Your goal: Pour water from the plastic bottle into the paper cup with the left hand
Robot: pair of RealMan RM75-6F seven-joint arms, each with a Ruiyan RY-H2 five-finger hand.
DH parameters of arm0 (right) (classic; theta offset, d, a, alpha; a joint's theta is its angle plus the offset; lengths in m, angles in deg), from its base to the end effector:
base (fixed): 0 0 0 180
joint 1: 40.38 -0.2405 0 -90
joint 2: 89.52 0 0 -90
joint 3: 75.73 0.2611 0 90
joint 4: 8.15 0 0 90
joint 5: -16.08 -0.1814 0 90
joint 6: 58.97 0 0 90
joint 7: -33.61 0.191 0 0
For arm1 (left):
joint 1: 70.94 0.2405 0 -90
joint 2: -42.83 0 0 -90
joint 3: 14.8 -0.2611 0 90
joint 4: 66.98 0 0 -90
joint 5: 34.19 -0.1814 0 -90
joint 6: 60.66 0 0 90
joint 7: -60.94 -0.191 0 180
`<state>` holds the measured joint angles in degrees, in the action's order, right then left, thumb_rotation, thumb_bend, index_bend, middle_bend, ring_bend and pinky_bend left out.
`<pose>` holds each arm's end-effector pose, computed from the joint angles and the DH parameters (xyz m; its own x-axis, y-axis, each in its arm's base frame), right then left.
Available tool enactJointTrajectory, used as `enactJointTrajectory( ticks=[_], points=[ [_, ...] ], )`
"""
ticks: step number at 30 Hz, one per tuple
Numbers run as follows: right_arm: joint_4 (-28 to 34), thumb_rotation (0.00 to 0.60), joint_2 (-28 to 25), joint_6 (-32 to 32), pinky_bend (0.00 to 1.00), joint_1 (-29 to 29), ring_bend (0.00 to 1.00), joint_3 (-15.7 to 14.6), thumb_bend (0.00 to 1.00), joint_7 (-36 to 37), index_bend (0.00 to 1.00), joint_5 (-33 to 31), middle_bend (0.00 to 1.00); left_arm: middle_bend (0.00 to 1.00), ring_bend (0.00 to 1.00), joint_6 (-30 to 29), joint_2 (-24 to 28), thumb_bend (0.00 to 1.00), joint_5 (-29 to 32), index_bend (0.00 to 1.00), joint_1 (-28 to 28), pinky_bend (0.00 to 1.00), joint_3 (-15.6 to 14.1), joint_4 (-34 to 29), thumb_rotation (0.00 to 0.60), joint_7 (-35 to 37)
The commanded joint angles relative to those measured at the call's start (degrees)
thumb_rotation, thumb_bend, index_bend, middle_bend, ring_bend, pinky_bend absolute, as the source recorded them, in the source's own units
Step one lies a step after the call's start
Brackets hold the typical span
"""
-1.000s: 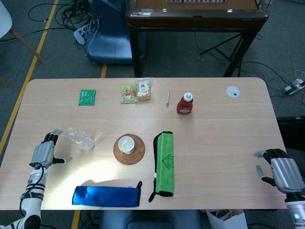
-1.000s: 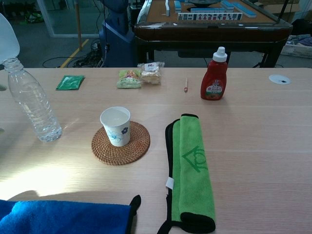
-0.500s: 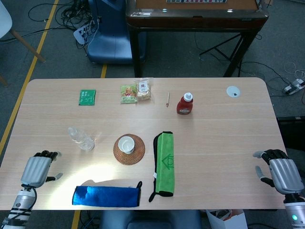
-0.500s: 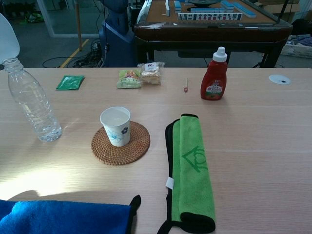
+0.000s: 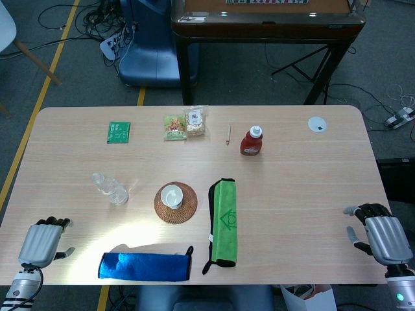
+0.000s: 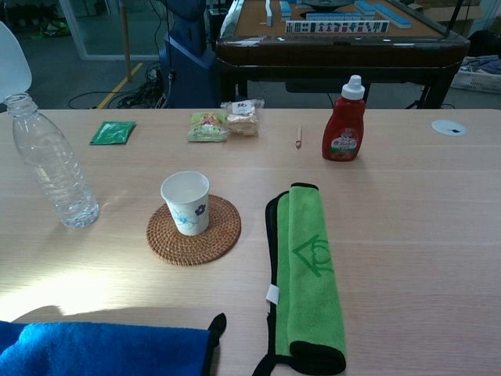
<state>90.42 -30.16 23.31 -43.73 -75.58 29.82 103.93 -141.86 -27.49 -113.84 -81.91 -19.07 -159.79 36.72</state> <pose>-0.2972 -0.2074 0.1848 0.4353 -0.1086 0.8937 -0.8999 -0.0243 0.4354 -0.3054 0.2317 0.1243 0.6594 0.1562 0.7354 0.7500 -0.0690 -0.6578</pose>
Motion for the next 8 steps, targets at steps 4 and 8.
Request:
enactJointTrajectory(
  ticks=[4,8],
  points=[
    [-0.2,0.6,0.2,-0.2,0.27,0.2,0.29,-0.2,0.45,-0.2,0.39,-0.3,0.41,0.52,0.36,1.3,-0.4,0.01,0.1,0.4,-0.1,0.45,0.9,1.0,0.6,0.6],
    [-0.4,0.6,0.3,-0.4,0.27,0.1,0.29,-0.2,0.45,-0.2,0.39,-0.4,0.41,0.52,0.36,2.0,-0.4,0.01,-0.4,0.39,0.1,0.45,0.8,1.1,0.6,0.8]
  ],
)
